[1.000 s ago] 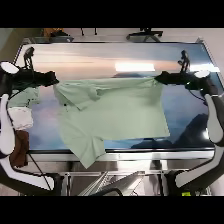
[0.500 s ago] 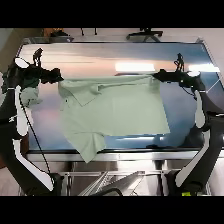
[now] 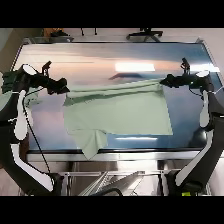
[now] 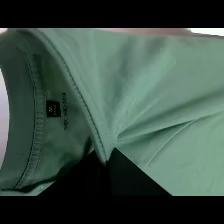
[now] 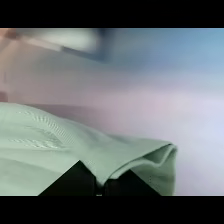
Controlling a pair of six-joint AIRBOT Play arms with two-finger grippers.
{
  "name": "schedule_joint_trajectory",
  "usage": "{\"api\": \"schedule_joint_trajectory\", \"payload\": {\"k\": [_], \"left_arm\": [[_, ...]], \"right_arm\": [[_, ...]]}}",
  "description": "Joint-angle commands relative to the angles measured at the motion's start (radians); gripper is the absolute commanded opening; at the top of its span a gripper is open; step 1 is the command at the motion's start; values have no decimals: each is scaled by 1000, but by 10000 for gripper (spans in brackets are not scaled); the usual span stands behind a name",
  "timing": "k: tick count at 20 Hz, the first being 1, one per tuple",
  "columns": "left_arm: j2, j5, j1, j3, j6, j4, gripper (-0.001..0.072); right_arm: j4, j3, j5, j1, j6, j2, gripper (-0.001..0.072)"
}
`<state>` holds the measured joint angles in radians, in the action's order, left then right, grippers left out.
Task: Fold the shirts.
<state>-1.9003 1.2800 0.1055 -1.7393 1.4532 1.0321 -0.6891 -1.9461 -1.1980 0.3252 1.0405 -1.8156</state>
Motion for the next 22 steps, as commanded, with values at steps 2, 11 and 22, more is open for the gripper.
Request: {"api": "schedule_joint_trajectory", "payload": {"k": [2, 11, 22], "left_arm": [[6, -106, -41, 119, 4, -2, 10], [6, -98, -38, 92, 7, -13, 712], [312, 192, 56, 495, -50, -3, 699]], "right_arm": [[-61, -2, -13, -3, -5, -13, 22], [-66, -5, -60, 5, -14, 20, 234], [-346, 472, -251, 198, 202, 406, 384]]}}
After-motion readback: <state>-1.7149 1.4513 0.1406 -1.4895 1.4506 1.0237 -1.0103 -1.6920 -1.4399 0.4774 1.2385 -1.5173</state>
